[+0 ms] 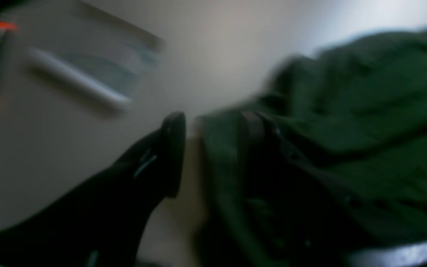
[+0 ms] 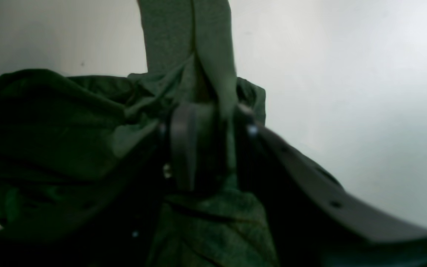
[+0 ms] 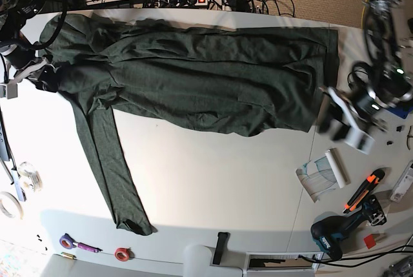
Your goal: Layout the t-shirt on the table in an organized manner, then fold the t-shirt properly
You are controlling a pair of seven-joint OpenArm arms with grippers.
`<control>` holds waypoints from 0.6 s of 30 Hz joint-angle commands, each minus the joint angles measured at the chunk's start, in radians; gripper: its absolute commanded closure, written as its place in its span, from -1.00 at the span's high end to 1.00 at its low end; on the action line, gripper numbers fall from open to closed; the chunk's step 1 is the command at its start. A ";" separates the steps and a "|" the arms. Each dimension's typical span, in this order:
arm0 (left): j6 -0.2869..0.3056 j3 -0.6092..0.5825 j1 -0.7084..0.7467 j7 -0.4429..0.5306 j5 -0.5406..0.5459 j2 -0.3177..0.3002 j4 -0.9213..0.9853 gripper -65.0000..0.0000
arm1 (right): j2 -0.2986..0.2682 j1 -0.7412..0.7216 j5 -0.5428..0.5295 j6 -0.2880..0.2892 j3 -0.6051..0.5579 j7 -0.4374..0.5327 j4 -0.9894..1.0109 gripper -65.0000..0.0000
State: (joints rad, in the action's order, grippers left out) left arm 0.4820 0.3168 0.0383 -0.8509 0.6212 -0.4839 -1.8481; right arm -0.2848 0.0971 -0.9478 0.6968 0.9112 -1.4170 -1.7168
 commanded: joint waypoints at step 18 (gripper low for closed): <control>-0.011 0.053 -0.016 0.022 0.100 0.039 -0.014 -0.24 | -0.023 -0.205 0.020 0.001 0.005 0.239 -0.017 -0.41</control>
State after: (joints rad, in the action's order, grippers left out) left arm 0.4679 0.3614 0.0357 -0.8555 0.7124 -0.4278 -1.8481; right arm -0.2848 -0.0971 -0.9112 0.6971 0.9134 -1.2091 -1.7168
